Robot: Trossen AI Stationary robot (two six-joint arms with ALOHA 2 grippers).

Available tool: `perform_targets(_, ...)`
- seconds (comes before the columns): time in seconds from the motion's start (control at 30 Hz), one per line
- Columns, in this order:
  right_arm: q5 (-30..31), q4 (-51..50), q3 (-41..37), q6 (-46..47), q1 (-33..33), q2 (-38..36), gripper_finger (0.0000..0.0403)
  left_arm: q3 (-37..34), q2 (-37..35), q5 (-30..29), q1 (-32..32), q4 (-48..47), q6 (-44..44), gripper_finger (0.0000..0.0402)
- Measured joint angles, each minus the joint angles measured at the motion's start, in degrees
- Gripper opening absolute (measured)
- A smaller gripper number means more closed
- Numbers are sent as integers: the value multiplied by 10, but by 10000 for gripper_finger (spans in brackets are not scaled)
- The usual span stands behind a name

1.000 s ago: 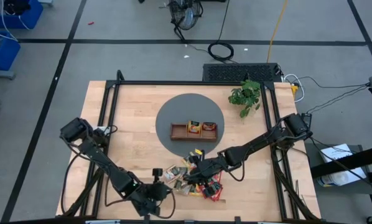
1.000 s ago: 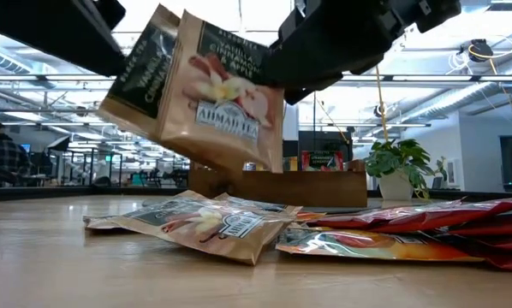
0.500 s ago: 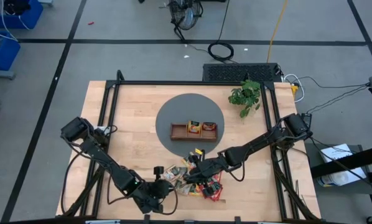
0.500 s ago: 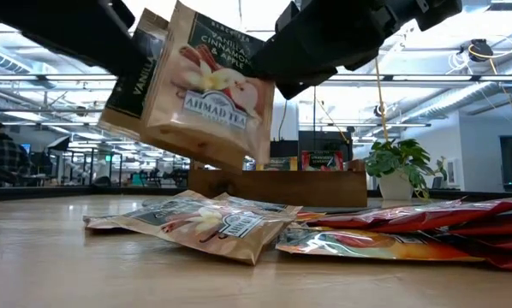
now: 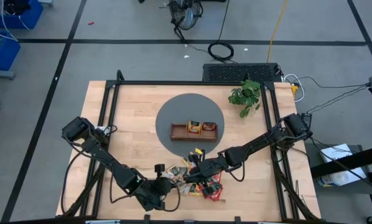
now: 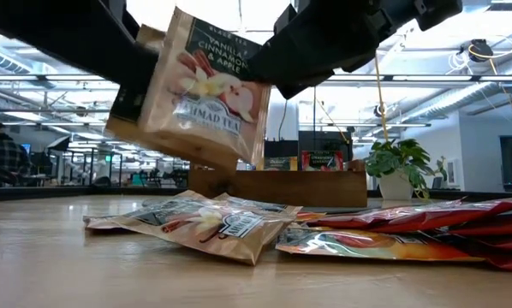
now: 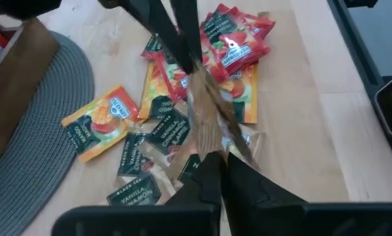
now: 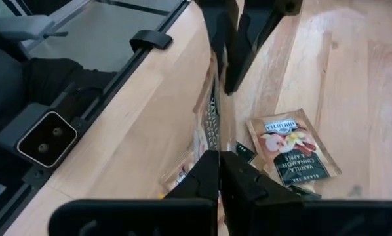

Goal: Pick & Place Tea
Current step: Put the brown tea bag into the left section of the wooden organizer

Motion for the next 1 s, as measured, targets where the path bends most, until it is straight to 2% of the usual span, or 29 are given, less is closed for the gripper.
perform_targets(0.23,-1,-13,0,0,0,0,0,0,1,1,-12,-102,-94,3)
perform_targets(0.37,-1,-12,0,1,0,0,0,0,1,2,-15,-118,-133,2)
perform_targets(0.63,0,-12,0,2,-1,0,0,0,-1,104,10,-120,-188,19)
perform_targets(0.77,0,-12,0,2,-1,0,0,0,-3,133,13,-119,-167,53)
perform_targets(1.0,1,-12,0,1,-1,0,0,0,-38,103,17,-179,-185,133)
